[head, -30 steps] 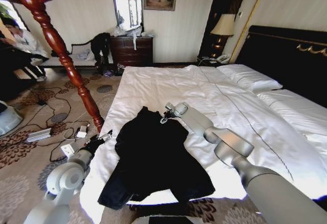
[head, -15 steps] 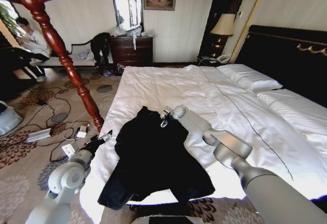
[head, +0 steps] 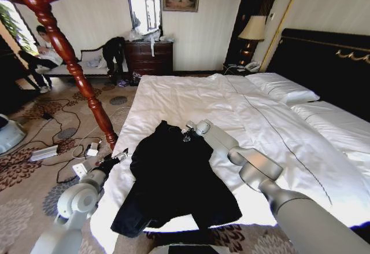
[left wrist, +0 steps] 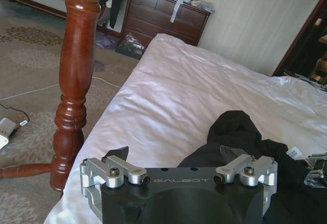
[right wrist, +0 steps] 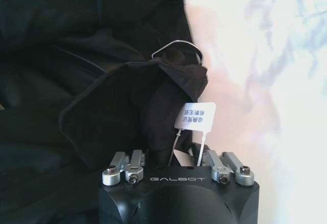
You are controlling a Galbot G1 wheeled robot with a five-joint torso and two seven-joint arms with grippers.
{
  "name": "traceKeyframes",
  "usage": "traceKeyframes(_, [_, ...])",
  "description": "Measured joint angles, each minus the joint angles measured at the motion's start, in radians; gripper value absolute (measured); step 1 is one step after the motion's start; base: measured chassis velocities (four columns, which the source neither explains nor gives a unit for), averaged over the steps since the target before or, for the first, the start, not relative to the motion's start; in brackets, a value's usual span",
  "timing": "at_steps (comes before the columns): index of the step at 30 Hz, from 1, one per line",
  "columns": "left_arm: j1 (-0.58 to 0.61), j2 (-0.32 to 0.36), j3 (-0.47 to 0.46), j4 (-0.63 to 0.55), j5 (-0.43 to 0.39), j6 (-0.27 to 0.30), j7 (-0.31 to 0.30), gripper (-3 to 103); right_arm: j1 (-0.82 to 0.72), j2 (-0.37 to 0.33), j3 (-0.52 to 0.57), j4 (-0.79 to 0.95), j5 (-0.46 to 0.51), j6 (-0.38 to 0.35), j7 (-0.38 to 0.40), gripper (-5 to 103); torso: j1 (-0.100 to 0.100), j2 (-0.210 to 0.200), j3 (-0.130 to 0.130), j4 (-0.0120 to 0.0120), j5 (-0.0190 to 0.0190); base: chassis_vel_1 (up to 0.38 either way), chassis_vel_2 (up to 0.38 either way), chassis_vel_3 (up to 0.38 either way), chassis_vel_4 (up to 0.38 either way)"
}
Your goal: Pick up the clothes from the bed and hang them on the clothes hanger.
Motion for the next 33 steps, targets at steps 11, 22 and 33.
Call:
traceKeyframes(11, [0.007, 0.01, -0.008, -0.012, -0.003, 0.0, -0.001, 100, -0.003, -0.01, 0.011, 0.021, 0.019, -0.001, 0.178, 27, 0.0, 0.0, 0.0, -0.0001, -0.0001, 0.0, 0.0, 0.0, 0.0])
traceKeyframes(22, [-0.002, 0.028, -0.008, -0.024, -0.024, 0.001, -0.01, 100, 0.003, -0.064, 0.035, 0.172, -0.012, 0.027, 0.321, 27, 0.0, 0.0, 0.0, 0.0, 0.0, 0.0, 0.0, 0.0, 0.0])
traceKeyframes(33, [-0.059, 0.119, -0.04, -0.044, -0.104, -0.016, -0.036, 100, 0.017, -0.144, 0.049, 0.387, -0.06, 0.053, 0.437, 27, 0.0, 0.0, 0.0, 0.0002, -0.0002, 0.0, 0.0, 0.0, 0.0])
